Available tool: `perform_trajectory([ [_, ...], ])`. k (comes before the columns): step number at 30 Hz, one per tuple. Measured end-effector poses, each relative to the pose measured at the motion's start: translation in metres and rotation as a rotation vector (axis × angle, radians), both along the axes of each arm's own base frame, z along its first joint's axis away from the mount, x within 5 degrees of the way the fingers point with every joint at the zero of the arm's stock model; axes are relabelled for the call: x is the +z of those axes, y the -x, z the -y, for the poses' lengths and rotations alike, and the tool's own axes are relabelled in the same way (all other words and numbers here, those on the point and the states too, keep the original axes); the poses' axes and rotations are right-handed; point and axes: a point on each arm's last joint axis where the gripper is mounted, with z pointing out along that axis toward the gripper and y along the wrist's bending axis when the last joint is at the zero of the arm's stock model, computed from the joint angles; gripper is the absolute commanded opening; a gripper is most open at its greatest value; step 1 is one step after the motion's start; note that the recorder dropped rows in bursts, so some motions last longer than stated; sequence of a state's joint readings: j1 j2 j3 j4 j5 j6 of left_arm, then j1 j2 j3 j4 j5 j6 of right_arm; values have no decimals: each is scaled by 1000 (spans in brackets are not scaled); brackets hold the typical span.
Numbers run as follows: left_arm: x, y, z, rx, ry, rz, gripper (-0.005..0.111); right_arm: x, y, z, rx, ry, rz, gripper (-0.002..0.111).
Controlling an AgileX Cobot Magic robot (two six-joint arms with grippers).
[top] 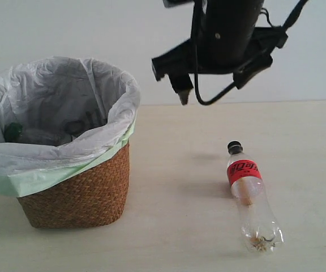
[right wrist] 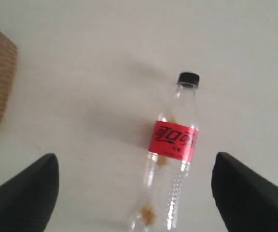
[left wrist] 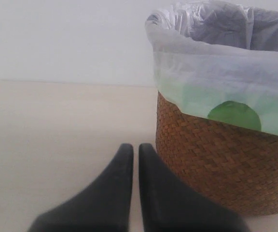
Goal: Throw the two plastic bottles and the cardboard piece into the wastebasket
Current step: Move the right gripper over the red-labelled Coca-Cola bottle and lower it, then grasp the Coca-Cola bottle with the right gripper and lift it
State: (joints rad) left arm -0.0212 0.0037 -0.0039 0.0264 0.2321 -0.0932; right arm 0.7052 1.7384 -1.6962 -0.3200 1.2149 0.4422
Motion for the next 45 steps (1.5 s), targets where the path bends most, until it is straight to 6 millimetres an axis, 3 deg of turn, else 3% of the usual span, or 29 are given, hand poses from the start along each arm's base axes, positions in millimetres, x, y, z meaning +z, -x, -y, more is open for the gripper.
perform_trajectory([
  [7,0,0,0,0,0,0,4,-75,-15,35,-136,122,-215,75],
  [13,0,0,0,0,0,0,4,-115,-16,65,-191,127,-304,75],
  [21,0,0,0,0,0,0,4,-153,-14,66,-125,19,-243,75],
  [29,0,0,0,0,0,0,4,-190,-21,62,-118,37,-286,52],
  [33,0,0,0,0,0,0,4,-197,-23,62,-108,53,-287,35],
  [37,0,0,0,0,0,0,4,-198,-25,62,-96,63,-274,0],
  [42,0,0,0,0,0,0,4,-191,-27,63,-74,77,-234,0],
  [45,0,0,0,0,0,0,4,-164,-30,64,-71,69,-168,0],
])
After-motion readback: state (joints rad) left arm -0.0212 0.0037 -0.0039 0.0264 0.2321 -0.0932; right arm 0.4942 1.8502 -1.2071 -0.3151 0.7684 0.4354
